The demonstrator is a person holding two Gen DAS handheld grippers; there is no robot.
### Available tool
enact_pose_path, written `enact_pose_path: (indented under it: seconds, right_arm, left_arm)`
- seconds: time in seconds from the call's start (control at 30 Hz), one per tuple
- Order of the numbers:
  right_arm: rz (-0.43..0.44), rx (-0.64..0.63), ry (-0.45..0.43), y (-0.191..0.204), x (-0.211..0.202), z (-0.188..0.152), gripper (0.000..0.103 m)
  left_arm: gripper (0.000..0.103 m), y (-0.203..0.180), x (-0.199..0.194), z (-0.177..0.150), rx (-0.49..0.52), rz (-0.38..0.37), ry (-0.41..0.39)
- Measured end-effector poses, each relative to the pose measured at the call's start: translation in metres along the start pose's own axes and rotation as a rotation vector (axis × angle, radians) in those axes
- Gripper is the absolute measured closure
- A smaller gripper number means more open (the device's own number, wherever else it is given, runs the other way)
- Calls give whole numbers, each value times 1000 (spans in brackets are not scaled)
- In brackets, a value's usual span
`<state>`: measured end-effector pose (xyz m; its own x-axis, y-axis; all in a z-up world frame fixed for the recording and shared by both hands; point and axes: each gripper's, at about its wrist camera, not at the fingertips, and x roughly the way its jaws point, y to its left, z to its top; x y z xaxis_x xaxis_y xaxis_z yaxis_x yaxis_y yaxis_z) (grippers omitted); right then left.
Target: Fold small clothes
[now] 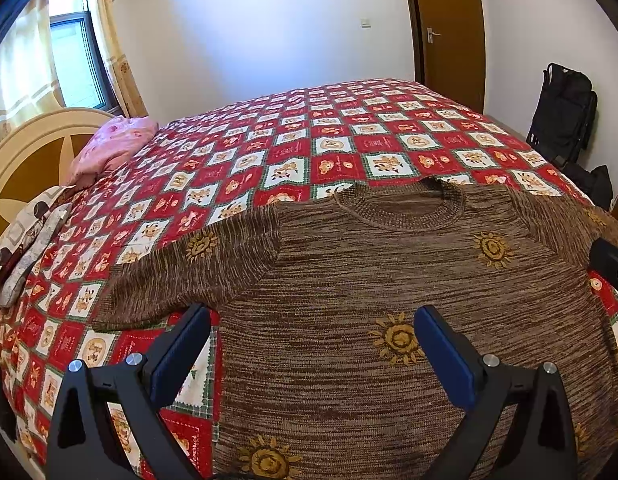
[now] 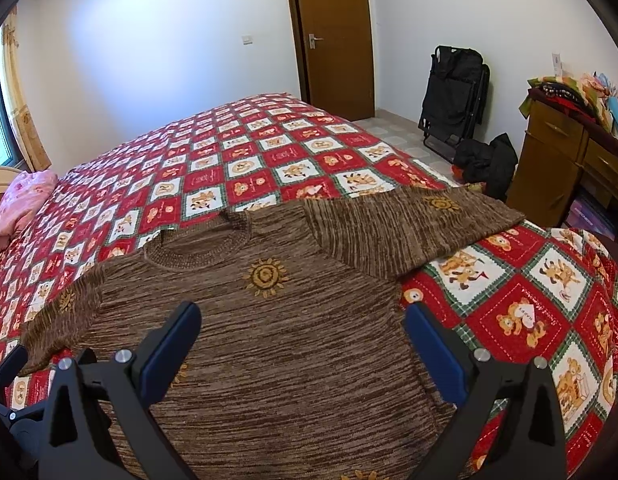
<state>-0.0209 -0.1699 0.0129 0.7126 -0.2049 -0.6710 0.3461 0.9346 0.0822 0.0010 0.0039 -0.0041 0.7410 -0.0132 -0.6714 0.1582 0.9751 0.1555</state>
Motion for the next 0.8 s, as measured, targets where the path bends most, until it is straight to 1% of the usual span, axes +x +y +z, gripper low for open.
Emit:
enact_pose_path:
  seconds: [0.2,0.43,0.8]
  right_arm:
    - [-4,-1,3,0,1,-2,0]
    - [-5,13,10,-5,3,-2,0]
    - [-6,2,9,-3,2,-1,0]
  left_arm:
    - [1,1,0,-1,-7,-13,8]
    - [1,2,1,-3,-8,-17,9]
    - [1,3,3,-5,-12,-20,19]
